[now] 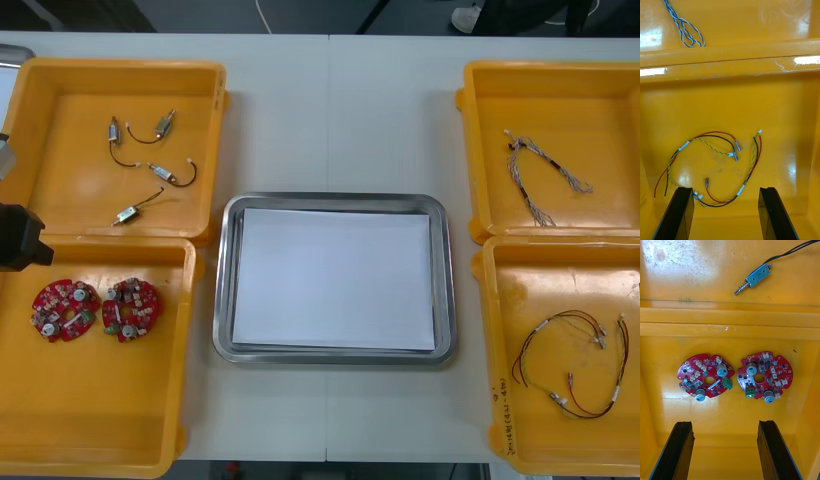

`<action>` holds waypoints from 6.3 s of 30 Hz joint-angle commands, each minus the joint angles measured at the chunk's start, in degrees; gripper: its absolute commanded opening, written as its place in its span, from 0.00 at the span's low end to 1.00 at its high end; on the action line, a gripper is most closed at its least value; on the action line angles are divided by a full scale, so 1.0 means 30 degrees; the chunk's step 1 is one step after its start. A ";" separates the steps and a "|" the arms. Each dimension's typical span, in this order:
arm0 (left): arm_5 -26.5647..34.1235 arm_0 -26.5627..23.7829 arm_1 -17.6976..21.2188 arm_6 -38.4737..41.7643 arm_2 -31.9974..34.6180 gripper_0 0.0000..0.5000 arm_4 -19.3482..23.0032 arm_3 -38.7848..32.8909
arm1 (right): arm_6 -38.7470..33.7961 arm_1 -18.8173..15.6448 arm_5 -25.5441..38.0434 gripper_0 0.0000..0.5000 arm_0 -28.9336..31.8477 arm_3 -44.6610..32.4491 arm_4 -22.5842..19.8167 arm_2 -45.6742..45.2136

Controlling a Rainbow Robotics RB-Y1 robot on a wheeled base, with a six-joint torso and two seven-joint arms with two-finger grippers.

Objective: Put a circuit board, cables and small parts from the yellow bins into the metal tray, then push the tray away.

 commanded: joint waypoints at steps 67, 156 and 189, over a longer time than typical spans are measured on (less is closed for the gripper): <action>0.0122 0.0277 0.0906 -0.1251 0.0627 1.00 -0.0062 -0.0490 | -0.1016 -0.0625 0.0049 1.00 0.0275 -0.0158 -0.0113 -0.0299; -0.4083 0.3616 0.0877 -0.2247 0.0481 1.00 -0.0150 -0.0255 | -0.2891 0.2187 0.0049 1.00 0.3205 -0.0832 0.0971 -0.1383; -1.1203 0.7278 0.2019 -0.2980 -0.2595 1.00 -0.2084 0.1473 | -0.4766 0.3037 -0.8288 1.00 0.8449 0.0428 0.1937 0.2220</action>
